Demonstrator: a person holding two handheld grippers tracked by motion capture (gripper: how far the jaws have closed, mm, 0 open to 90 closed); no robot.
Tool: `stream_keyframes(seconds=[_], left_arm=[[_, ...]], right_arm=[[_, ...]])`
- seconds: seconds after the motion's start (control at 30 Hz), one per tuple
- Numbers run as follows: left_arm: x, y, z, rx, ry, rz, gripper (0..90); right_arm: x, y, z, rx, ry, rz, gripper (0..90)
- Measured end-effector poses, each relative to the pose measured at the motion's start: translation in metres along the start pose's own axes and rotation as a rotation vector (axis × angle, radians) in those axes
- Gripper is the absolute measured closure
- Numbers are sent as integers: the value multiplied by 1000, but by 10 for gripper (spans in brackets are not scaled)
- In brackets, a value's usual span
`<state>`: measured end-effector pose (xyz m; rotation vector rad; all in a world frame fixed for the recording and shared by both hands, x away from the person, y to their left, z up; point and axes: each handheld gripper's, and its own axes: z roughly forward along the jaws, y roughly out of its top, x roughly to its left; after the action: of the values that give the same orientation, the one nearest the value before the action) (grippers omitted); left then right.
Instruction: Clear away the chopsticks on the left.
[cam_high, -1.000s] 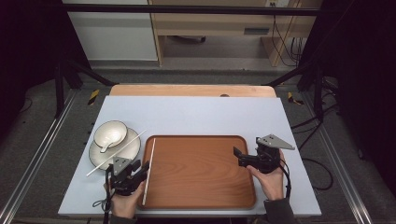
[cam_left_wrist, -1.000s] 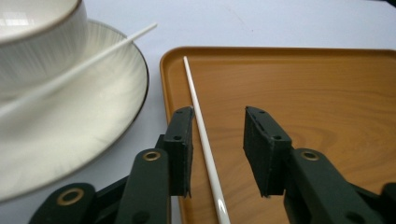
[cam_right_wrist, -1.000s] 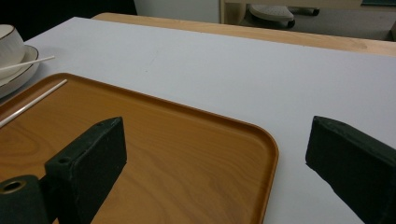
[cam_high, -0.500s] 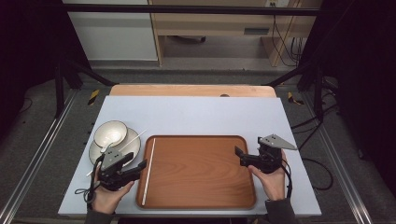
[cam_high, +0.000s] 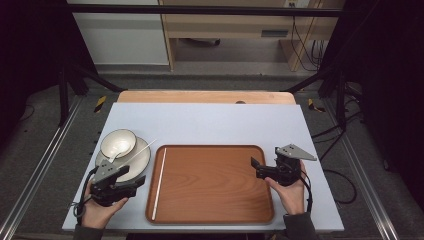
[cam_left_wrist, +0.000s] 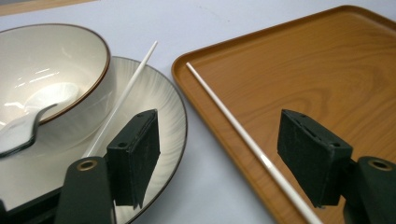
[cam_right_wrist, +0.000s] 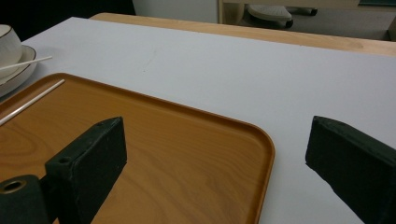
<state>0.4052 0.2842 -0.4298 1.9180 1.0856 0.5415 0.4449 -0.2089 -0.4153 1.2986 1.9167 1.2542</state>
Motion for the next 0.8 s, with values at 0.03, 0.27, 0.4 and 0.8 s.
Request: stream_keyframes(seconds=[0.03,0.27,0.4,0.8], left_arm=[[3,-2,-1,12,7,9,293],[24,-11,-7,36,68,-3,306],[35,-14,-7,53,95,-10,345],[64,-13,10,124,126,-1,516]], right_arm=[[1,0,0,2,2,-1,55],[1,-1,2,5,3,5,55],[0,-2,3,12,0,1,56],[1,-3,6,22,1,-5,58]])
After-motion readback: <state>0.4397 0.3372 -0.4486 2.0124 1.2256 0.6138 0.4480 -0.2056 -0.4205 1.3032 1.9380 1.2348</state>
